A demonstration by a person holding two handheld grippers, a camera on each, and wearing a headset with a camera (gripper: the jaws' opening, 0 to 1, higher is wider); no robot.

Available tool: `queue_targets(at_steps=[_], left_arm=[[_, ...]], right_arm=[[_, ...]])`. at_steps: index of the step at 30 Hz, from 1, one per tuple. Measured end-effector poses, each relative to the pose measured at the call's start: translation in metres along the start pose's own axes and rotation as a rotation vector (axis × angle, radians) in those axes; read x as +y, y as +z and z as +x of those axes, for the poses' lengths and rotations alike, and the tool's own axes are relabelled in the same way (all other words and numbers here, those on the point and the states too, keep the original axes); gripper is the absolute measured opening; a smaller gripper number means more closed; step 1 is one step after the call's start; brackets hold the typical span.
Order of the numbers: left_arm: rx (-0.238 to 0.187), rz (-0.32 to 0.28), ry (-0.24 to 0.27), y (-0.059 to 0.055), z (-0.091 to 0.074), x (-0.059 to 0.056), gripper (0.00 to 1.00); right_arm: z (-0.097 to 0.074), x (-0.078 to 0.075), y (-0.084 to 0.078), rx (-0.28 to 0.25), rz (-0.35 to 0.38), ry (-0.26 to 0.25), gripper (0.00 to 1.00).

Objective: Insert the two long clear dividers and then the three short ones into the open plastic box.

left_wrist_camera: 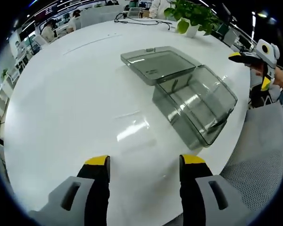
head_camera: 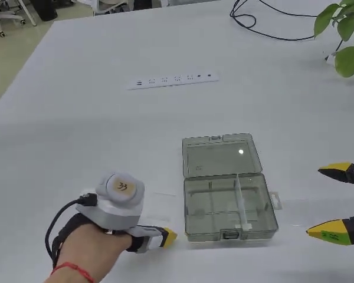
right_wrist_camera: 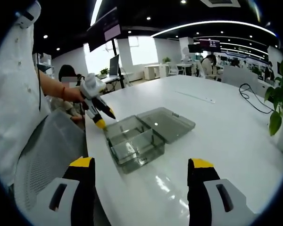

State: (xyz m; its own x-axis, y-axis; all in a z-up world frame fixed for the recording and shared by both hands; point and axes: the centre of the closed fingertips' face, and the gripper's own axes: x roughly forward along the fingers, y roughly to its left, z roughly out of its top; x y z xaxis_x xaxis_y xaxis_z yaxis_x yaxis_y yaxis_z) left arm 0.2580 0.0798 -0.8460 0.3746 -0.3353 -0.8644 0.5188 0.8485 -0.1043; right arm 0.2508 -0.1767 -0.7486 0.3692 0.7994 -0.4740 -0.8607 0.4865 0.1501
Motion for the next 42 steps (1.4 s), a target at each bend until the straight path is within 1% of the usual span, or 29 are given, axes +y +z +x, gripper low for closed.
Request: queue_targets(at_steps=[2,6,7,8,9,10,11,12,13,16,20,23,28,33,35,38,42], left_arm=[[0.015,0.009,0.003,-0.003,0.002,-0.001,0.57],[0.021,0.038,0.017,-0.002,0.002,0.000,0.55],[0.027,0.053,0.027,-0.003,0.003,0.001,0.54],[0.037,0.084,0.040,-0.005,0.002,0.004,0.52],[0.055,0.127,0.060,-0.007,0.001,0.009,0.48],[0.053,0.133,0.058,-0.007,0.002,0.008,0.47],[0.043,0.113,0.049,-0.006,0.002,0.007,0.47],[0.041,0.113,0.049,-0.006,0.001,0.008,0.45],[0.043,0.122,0.045,-0.006,0.001,0.009,0.45],[0.045,0.124,0.044,-0.005,0.000,0.013,0.41],[0.053,0.133,0.038,-0.005,0.001,0.014,0.39],[0.066,0.150,0.032,-0.006,0.000,0.014,0.38],[0.079,0.152,0.034,-0.006,0.001,0.014,0.38],[0.111,0.152,0.036,-0.006,0.001,0.013,0.38],[0.120,0.154,0.035,-0.006,0.001,0.012,0.36],[0.136,0.160,0.034,-0.006,0.001,0.011,0.32],[0.141,0.155,0.031,-0.006,0.000,0.012,0.32]], right_arm=[[-0.001,0.000,0.000,-0.005,0.004,-0.002,0.81],[-0.002,0.000,0.000,-0.013,0.010,-0.009,0.81],[-0.002,0.000,0.001,-0.017,0.011,-0.011,0.81],[-0.002,0.001,0.001,-0.020,0.012,-0.012,0.81],[-0.002,0.001,0.001,-0.022,0.013,-0.012,0.81],[-0.002,0.001,0.000,-0.021,0.013,-0.013,0.81],[-0.002,0.001,0.000,-0.023,0.013,-0.013,0.81],[-0.002,0.001,0.001,-0.025,0.014,-0.014,0.81],[-0.002,0.002,0.001,-0.025,0.015,-0.016,0.81],[-0.002,0.003,0.001,-0.030,0.018,-0.018,0.81],[-0.001,0.004,0.000,-0.035,0.022,-0.019,0.81],[-0.001,0.005,-0.002,-0.031,0.024,-0.020,0.81],[-0.002,0.006,-0.004,-0.032,0.020,-0.025,0.81],[-0.002,0.008,-0.006,-0.031,0.013,-0.026,0.81],[-0.002,0.008,-0.005,-0.031,0.009,-0.026,0.81],[-0.001,0.008,-0.005,-0.037,0.006,-0.029,0.82],[-0.001,0.009,-0.005,-0.039,0.007,-0.030,0.82]])
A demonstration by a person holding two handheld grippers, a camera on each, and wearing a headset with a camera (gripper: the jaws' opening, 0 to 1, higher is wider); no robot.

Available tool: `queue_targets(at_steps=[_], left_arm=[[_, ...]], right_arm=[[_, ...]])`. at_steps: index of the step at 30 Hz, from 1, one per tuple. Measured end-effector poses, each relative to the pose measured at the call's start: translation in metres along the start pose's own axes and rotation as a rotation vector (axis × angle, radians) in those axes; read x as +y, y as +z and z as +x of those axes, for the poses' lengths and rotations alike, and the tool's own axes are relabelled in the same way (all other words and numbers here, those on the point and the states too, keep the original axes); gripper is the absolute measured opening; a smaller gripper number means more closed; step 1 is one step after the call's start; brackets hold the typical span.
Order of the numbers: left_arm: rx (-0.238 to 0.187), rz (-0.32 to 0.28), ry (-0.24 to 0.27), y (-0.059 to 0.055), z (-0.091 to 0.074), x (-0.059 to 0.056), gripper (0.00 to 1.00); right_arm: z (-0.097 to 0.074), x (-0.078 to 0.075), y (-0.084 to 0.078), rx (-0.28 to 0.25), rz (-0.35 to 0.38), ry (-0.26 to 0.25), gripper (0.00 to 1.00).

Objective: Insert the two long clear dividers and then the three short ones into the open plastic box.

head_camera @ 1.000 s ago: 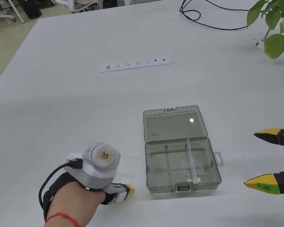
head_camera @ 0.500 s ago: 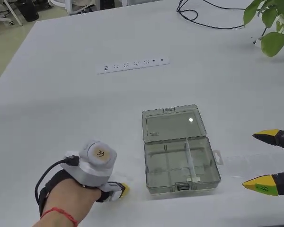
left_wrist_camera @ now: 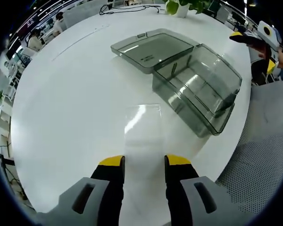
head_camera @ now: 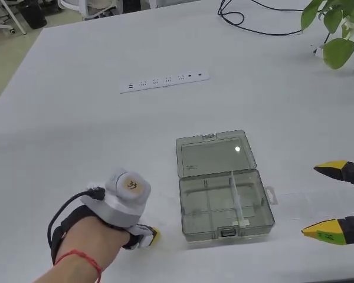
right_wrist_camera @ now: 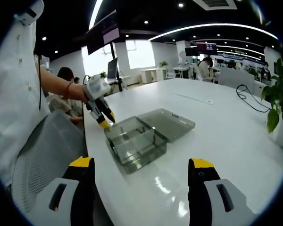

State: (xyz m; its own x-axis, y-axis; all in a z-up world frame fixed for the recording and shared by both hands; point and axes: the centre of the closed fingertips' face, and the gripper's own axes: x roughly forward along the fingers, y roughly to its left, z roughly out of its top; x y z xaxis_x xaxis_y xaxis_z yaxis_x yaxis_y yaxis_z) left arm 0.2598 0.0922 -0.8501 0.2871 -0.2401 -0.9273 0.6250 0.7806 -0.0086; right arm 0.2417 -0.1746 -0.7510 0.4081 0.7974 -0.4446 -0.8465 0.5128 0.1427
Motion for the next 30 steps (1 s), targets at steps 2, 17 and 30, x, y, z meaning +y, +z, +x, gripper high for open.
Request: queue_targets(at_steps=[2,17,30], left_arm=[[-0.001,-0.006,-0.005,0.000,0.000,0.001,0.32],[-0.033,-0.099,-0.061,0.001,-0.003,-0.002,0.30],[-0.071,-0.148,-0.080,-0.001,-0.008,-0.002,0.30]], right_arm=[[0.000,0.001,-0.002,0.007,-0.004,0.001,0.82],[0.004,0.004,-0.001,0.011,0.000,0.000,0.82],[0.008,0.008,0.007,0.005,0.001,-0.003,0.82]])
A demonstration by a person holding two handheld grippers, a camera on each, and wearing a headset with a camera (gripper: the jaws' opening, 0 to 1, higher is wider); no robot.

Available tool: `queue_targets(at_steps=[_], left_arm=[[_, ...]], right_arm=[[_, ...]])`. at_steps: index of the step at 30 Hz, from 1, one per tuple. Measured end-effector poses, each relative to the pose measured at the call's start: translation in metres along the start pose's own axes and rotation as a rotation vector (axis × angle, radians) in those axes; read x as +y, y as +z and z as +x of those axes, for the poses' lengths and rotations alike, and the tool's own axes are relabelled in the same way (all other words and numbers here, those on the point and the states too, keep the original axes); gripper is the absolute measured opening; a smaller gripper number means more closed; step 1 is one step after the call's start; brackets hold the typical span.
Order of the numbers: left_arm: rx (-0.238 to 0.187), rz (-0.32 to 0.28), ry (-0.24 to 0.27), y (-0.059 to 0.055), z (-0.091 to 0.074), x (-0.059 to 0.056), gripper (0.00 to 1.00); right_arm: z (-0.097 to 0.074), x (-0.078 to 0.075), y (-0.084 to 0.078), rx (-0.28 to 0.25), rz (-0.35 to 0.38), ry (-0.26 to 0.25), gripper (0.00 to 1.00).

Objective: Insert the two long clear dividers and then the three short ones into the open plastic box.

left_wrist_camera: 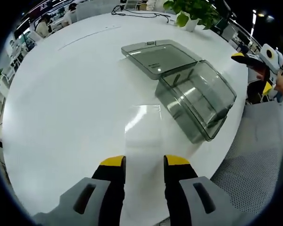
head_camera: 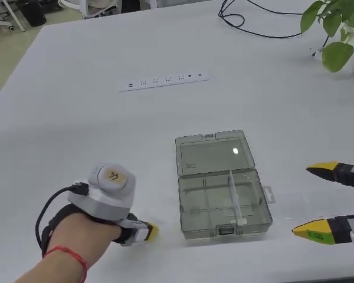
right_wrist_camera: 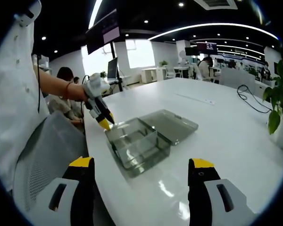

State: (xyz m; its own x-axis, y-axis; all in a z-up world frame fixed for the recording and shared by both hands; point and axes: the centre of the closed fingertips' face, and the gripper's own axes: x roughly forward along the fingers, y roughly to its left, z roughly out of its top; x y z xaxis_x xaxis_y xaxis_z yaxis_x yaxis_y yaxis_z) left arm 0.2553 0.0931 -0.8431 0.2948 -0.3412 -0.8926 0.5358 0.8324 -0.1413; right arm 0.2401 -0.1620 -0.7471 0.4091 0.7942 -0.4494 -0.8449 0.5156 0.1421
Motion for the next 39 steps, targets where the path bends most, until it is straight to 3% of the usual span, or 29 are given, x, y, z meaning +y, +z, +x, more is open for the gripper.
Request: queue_targets(at_steps=[9,16,17,20,27,31,39], left_arm=[[-0.076,-0.066,-0.015,0.009,-0.013,0.001,0.30],[-0.170,-0.113,-0.041,0.024,-0.030,-0.006,0.30],[-0.186,-0.117,-0.048,0.027,-0.033,-0.008,0.30],[-0.222,-0.134,-0.065,0.034,-0.038,-0.012,0.30],[-0.325,-0.160,-0.131,0.059,-0.056,-0.033,0.30],[-0.367,-0.170,-0.166,0.070,-0.063,-0.043,0.30],[-0.420,-0.170,-0.225,0.085,-0.071,-0.060,0.30]], right_arm=[[0.004,0.006,0.012,-0.005,0.010,0.002,0.82],[0.008,0.012,0.035,-0.019,0.049,-0.003,0.80],[0.009,0.013,0.039,-0.016,0.089,-0.003,0.80],[0.011,0.016,0.050,-0.032,0.083,-0.006,0.78],[0.022,0.027,0.076,-0.033,0.166,-0.007,0.76],[0.028,0.029,0.090,-0.082,0.191,-0.017,0.73],[0.043,0.041,0.105,-0.096,0.212,-0.028,0.67]])
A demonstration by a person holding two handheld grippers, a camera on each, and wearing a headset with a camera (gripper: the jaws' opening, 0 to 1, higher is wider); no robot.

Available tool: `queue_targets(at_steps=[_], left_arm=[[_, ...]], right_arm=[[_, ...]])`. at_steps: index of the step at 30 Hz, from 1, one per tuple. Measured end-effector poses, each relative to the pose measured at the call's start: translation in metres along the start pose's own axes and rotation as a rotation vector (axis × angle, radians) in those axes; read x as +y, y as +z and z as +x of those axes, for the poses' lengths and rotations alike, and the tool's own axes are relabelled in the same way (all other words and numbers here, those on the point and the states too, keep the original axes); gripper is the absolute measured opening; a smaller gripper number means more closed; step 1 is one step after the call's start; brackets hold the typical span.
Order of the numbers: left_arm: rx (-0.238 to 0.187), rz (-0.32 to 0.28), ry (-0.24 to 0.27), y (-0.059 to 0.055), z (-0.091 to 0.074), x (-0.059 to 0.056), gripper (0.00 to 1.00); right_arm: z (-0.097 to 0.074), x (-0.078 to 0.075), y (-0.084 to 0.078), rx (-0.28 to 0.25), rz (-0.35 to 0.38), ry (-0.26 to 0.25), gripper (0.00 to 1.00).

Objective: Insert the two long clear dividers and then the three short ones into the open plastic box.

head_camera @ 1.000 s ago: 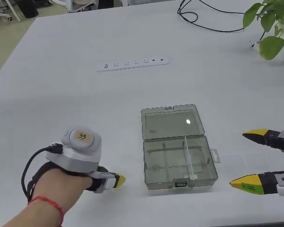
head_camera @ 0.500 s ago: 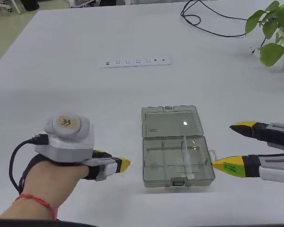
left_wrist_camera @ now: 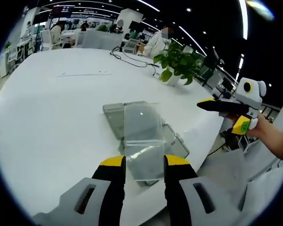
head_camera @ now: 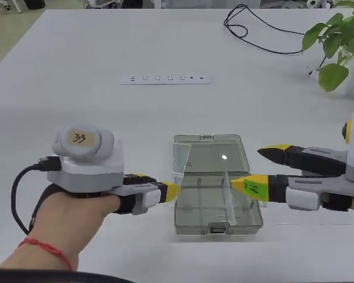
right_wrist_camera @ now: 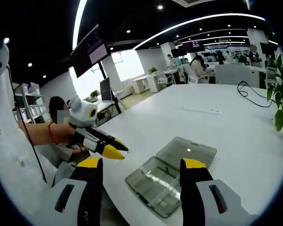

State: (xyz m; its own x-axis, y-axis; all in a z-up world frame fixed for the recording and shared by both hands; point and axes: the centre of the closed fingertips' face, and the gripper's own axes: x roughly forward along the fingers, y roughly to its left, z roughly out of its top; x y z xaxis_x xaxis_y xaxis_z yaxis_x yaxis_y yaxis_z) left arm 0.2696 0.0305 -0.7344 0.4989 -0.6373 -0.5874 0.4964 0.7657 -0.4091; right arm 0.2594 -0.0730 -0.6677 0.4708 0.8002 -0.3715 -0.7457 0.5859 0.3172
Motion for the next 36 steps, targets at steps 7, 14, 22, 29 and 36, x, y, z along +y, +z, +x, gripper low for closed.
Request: queue_targets(at_steps=[7,14,22,29,36], left_arm=[[-0.047,-0.016,-0.052,0.010,0.000,-0.017,0.30],[-0.081,-0.023,-0.093,0.015,0.001,-0.029,0.30],[-0.109,-0.016,-0.125,0.019,0.003,-0.040,0.30],[-0.113,0.010,-0.144,0.019,0.005,-0.049,0.30],[-0.117,0.077,-0.155,0.022,0.005,-0.058,0.30]], right_arm=[[0.005,0.003,0.004,0.005,0.037,-0.035,0.63],[0.008,0.003,0.010,-0.020,0.123,-0.071,0.53],[0.016,0.016,0.011,-0.029,0.191,-0.082,0.36],[0.029,0.020,0.003,-0.004,0.230,-0.097,0.27],[0.036,0.017,-0.003,0.016,0.265,-0.119,0.20]])
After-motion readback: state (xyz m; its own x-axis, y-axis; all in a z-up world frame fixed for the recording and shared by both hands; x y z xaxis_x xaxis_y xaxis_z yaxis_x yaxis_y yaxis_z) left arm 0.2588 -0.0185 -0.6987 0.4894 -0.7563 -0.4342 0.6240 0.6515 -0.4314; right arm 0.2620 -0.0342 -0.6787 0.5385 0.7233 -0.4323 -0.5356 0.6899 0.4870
